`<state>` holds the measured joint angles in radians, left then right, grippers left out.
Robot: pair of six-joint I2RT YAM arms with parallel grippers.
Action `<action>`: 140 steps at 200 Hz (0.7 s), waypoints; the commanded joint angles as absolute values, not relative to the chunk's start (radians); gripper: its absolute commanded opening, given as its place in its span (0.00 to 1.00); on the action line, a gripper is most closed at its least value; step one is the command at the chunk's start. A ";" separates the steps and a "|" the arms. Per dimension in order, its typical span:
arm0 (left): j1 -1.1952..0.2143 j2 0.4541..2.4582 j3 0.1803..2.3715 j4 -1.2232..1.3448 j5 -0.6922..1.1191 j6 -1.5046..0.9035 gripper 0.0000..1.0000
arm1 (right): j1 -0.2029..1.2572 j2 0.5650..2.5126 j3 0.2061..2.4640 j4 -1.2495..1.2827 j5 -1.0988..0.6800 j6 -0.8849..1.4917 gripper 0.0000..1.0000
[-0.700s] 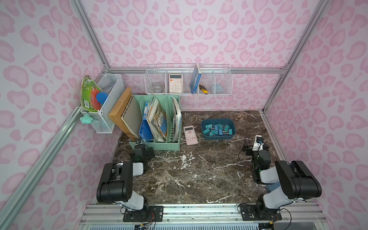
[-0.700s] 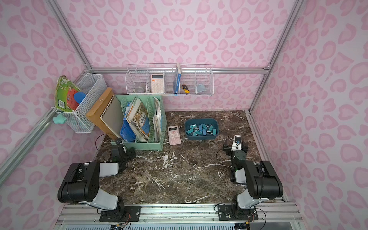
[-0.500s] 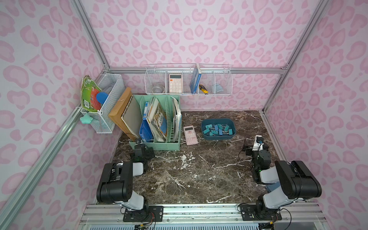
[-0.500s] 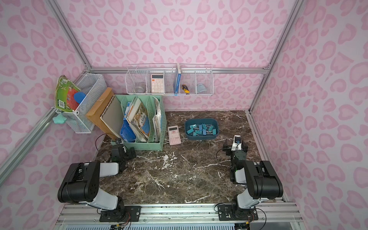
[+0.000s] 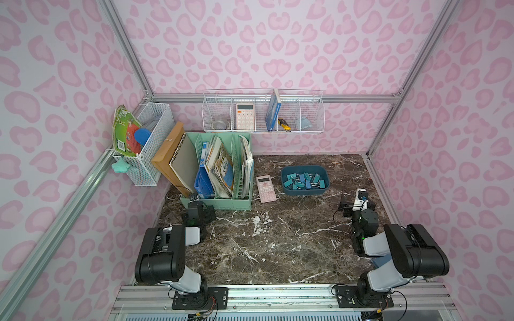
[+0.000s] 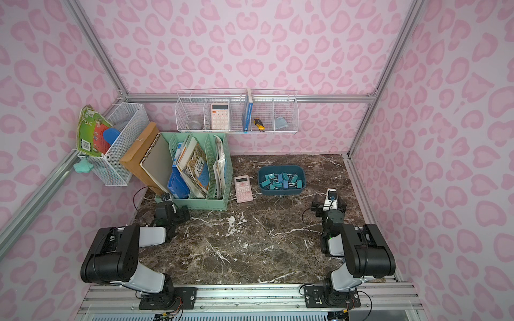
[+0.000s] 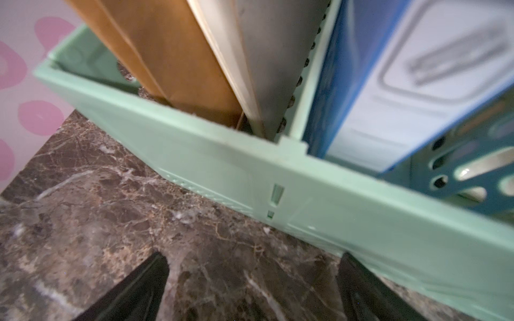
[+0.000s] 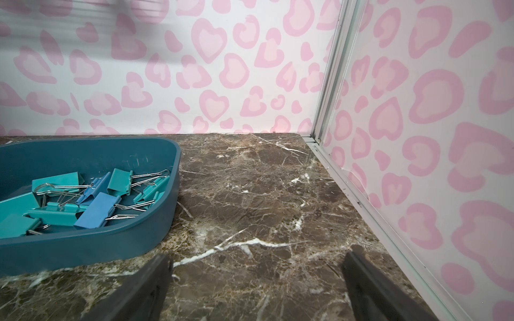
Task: Take out the binder clips from the storage box
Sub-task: Move the storage box to the center of the board.
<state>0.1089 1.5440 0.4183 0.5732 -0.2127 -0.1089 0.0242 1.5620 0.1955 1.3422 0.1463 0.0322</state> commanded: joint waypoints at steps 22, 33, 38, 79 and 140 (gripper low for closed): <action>0.106 1.507 0.472 0.716 -0.241 -0.130 0.99 | 0.046 1.531 0.173 1.394 0.190 0.021 0.99; 0.104 1.462 0.545 0.534 -0.283 -0.144 0.99 | 0.075 1.463 0.178 1.327 0.241 0.001 0.99; 0.105 1.437 0.600 0.401 -0.300 -0.181 0.99 | 0.086 1.428 0.187 1.285 0.260 -0.008 1.00; 0.106 1.407 1.003 -0.316 -0.447 -0.462 0.99 | 0.078 1.176 0.347 0.822 0.376 0.348 1.00; 0.107 1.132 0.967 -0.404 -0.251 -0.624 0.99 | 0.009 1.358 0.774 0.332 0.030 0.496 1.00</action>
<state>0.1074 1.2175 1.0058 -0.3698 -0.3332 -0.5140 -0.0055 1.2778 0.6807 0.5518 0.1764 0.4683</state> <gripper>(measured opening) 0.993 0.996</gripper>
